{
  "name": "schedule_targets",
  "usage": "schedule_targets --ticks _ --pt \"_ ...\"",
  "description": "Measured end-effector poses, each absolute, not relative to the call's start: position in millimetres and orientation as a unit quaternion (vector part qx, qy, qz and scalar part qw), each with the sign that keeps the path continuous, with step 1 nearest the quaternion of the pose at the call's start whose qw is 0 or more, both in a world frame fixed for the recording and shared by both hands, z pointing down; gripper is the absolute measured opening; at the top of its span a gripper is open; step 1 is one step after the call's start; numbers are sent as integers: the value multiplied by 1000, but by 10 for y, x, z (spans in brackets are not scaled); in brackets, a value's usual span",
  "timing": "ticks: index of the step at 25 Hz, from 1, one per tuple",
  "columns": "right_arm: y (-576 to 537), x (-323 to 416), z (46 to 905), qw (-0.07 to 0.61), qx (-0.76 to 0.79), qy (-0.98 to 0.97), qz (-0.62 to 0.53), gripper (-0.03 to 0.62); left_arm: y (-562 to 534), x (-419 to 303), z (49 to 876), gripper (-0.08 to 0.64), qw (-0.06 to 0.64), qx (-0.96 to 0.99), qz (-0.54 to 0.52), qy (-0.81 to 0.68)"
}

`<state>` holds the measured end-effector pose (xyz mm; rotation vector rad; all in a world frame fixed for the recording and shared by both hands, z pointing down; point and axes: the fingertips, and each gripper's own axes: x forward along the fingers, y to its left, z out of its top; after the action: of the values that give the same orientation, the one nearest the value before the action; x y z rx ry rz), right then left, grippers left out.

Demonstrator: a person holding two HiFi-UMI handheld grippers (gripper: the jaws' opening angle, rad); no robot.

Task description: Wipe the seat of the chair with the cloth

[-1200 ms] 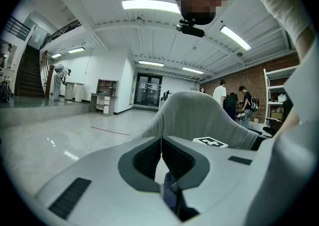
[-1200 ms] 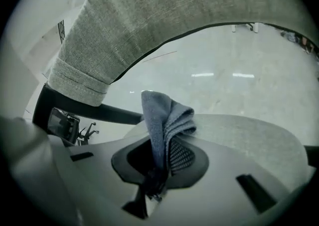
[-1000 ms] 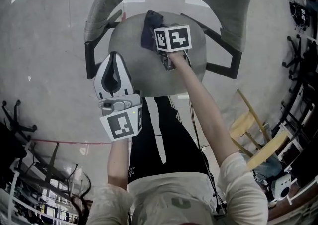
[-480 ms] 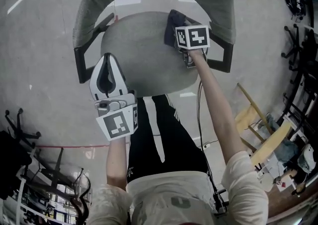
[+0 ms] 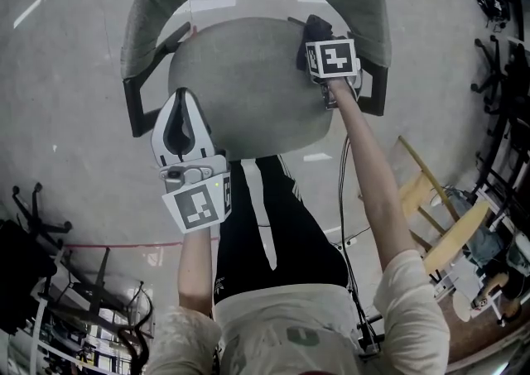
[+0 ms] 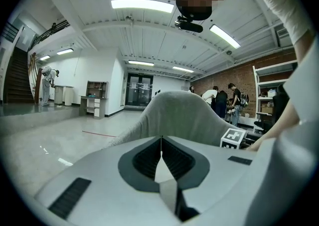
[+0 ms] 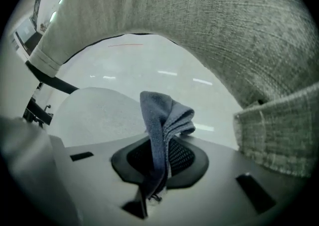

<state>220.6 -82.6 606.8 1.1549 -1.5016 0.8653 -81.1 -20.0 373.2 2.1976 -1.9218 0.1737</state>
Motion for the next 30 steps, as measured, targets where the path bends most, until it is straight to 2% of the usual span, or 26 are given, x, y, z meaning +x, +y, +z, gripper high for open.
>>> schedule_targets --ticks 8,12,15,19,24,30 --pt "-783 2327 6069 518 496 -600 354 49 -98 -896 3710 20 109 737 62 -664" --pt "-792 2149 5794 457 520 -624 362 49 -19 -1054 3723 20 114 725 59 -676" --pt "-687 1616 5373 388 489 -689 370 49 85 -1141 3681 20 110 718 62 -684" --pt "-378 710 5115 336 410 -743 409 49 196 -1260 3596 20 107 706 61 -697" --pt "-1 -380 5218 329 321 -781 423 49 311 -1367 3480 20 83 702 55 -705" --pt "291 -1239 5336 300 253 -789 473 49 467 -1606 3522 20 91 680 53 -725"
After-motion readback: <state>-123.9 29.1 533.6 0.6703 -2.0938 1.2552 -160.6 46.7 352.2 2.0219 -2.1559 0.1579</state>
